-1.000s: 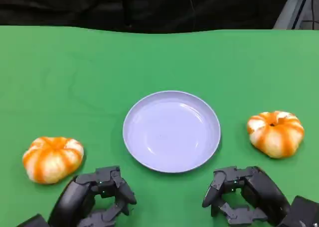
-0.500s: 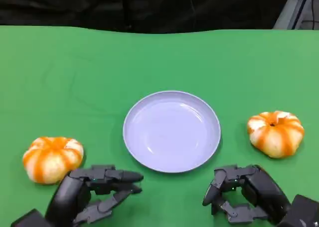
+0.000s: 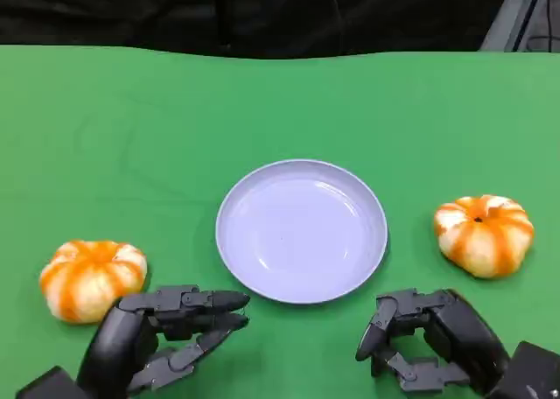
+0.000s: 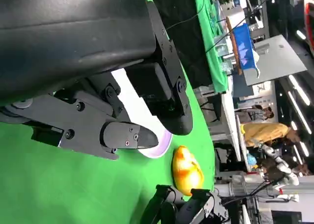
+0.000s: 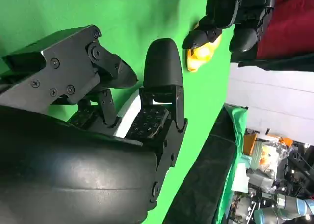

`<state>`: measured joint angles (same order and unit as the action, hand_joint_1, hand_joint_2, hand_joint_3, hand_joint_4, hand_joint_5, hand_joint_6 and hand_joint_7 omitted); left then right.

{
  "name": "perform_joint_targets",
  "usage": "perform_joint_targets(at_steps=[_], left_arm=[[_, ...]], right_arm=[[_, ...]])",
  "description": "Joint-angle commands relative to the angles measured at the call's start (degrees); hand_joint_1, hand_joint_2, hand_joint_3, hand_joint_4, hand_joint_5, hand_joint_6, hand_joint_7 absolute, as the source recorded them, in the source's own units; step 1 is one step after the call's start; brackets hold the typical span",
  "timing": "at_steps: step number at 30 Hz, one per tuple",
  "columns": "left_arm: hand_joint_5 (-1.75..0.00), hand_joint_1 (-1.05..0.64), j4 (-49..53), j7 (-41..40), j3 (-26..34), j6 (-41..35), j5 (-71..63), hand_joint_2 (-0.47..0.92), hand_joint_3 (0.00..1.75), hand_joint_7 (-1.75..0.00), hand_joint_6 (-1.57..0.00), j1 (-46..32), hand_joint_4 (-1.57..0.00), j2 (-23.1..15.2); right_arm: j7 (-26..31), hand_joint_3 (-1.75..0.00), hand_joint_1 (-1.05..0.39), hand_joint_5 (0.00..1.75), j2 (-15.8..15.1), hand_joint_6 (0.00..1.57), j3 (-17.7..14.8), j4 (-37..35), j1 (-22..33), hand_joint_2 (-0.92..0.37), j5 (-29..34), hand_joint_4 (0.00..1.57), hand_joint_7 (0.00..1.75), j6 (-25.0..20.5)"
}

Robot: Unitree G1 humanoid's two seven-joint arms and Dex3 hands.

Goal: Grasp the bread from the table and place it into the plate.

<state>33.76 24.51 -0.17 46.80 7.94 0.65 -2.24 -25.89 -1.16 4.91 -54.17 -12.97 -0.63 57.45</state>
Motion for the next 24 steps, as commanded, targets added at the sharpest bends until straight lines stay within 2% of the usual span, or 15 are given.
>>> perform_joint_targets(at_steps=[1,3,5,17,19,24], left_arm=[[-0.04,-0.49,-2.71,1.92,1.5,2.76,2.62,0.92,0.17,0.0,-0.78,-0.39,-0.85,-2.96],[-0.01,-0.66,-3.79,3.3,1.93,4.08,3.8,0.92,0.11,0.0,-0.62,-0.37,-0.72,-4.08],[-0.01,-0.7,-3.79,3.65,1.88,4.2,4.19,0.92,0.09,0.0,-0.59,-0.4,-0.7,-4.18],[0.0,-0.71,-5.02,2.94,3.06,5.52,3.31,0.92,0.09,0.0,-0.58,-0.62,-0.69,-4.95],[0.0,-0.74,-6.69,1.35,4.42,7.03,1.7,0.92,0.08,0.0,-0.56,-0.95,-0.6,-5.9],[0.0,-0.75,-7.27,0.32,4.57,7.39,0.87,0.92,0.07,0.0,-0.56,-1.18,-0.58,-6.18]], right_arm=[[-0.33,-1.0,0.04,1.34,-0.84,1.0,-0.42,-0.28,-0.17,-0.6,-0.59,0.97,0.95,0.23],[-0.59,-0.99,0.05,1.33,-0.79,1.0,-0.44,-0.38,-0.16,-0.6,-0.8,0.97,0.95,0.35],[-0.69,-0.99,0.05,1.33,-0.77,1.0,-0.49,-0.42,-0.18,-0.6,-0.84,0.97,0.95,0.37],[-0.9,-0.98,0.05,1.33,-0.77,1.01,-0.6,-0.63,-0.22,-0.61,-0.92,0.97,0.94,0.44],[-1.01,-0.97,0.04,1.33,-0.79,1.0,-0.65,-0.87,-0.26,-0.6,-0.98,0.97,0.94,0.51],[-1.09,-0.96,0.04,1.33,-0.78,1.0,-0.71,-1.05,-0.32,-0.61,-1.0,0.97,0.93,0.62]])
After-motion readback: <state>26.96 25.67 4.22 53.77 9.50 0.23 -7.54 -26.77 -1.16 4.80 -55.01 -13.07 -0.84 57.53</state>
